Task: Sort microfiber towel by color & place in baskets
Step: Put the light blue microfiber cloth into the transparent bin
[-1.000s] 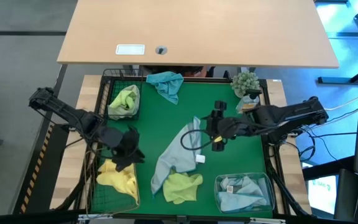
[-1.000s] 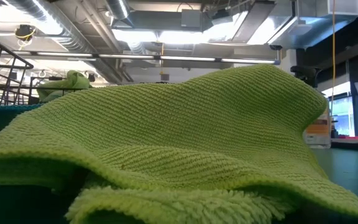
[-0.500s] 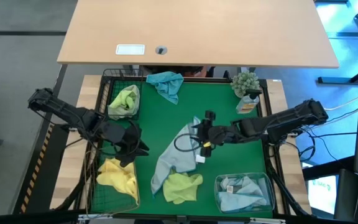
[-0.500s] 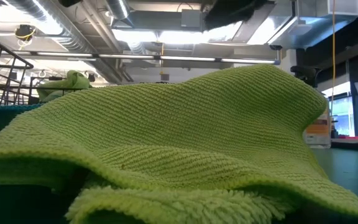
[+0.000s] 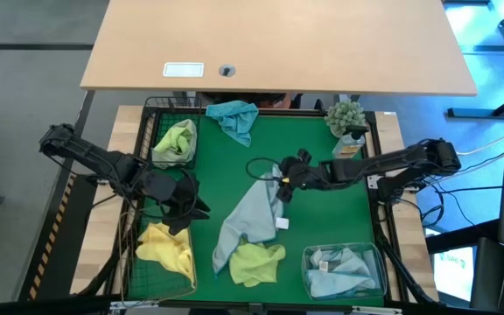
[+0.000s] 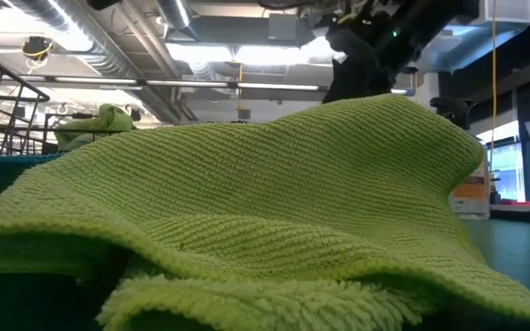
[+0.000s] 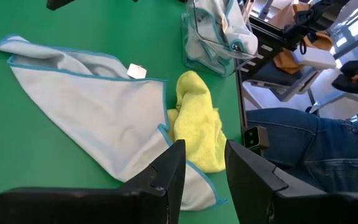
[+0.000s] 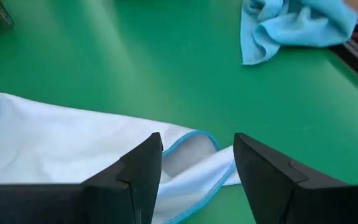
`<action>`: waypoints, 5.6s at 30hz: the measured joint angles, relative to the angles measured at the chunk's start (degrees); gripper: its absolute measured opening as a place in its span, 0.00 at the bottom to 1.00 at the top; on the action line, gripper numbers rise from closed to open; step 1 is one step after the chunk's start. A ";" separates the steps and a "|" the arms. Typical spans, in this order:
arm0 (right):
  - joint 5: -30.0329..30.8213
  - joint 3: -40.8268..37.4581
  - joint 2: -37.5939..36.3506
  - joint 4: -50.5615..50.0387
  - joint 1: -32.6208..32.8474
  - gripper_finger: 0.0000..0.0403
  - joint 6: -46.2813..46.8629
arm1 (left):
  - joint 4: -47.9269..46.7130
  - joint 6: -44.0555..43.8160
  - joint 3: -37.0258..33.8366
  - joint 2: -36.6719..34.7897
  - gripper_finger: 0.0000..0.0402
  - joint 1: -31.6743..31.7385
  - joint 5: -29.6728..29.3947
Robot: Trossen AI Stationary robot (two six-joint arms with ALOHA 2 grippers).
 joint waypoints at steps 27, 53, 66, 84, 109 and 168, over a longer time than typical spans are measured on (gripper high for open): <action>-6.17 -2.39 18.20 11.54 -0.81 0.49 5.32 | 0.00 -0.02 0.02 0.00 0.26 0.00 0.00; -5.40 -2.15 25.44 14.71 -0.81 0.08 2.50 | 0.00 -0.03 0.02 0.00 0.26 0.00 0.00; -8.35 1.79 20.30 4.83 -0.66 0.02 -2.58 | 0.04 -0.04 0.02 0.02 0.26 0.00 -2.56; -8.47 25.60 8.11 -27.90 -0.59 0.01 -6.04 | 0.13 -0.01 0.02 0.02 0.26 -0.02 -13.17; -23.76 75.29 7.79 -61.56 -0.59 0.01 -4.79 | 0.13 7.52 0.02 0.02 0.26 0.00 -20.37; 6.66 78.64 6.49 -72.48 60.60 0.01 53.06 | 0.15 7.37 0.02 0.02 0.26 -0.01 -20.37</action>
